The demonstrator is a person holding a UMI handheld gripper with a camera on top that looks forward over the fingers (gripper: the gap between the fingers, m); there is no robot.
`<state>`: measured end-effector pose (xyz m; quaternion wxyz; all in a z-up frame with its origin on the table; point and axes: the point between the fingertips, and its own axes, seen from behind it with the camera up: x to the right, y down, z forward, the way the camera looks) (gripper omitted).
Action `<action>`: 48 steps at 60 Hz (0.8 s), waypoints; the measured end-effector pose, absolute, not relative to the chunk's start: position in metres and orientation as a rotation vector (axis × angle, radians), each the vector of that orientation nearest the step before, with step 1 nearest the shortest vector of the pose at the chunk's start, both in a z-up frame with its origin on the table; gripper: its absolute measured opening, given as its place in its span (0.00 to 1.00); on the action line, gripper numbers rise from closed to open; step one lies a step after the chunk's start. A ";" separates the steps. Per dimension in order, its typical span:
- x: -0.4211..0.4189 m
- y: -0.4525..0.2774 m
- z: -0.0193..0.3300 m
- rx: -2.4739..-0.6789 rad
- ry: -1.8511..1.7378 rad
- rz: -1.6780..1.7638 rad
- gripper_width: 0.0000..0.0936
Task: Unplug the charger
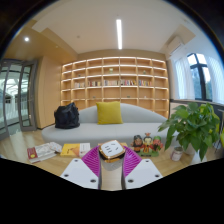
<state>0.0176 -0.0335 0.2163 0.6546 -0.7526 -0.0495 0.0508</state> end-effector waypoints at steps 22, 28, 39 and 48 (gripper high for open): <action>0.047 -0.053 0.027 -2.072 -0.057 0.132 0.46; 0.058 -0.052 0.028 -2.072 -0.035 0.110 0.59; 0.078 -0.067 0.046 -2.072 -0.029 0.070 0.91; 0.094 -0.102 0.085 -2.026 -0.078 -0.015 0.92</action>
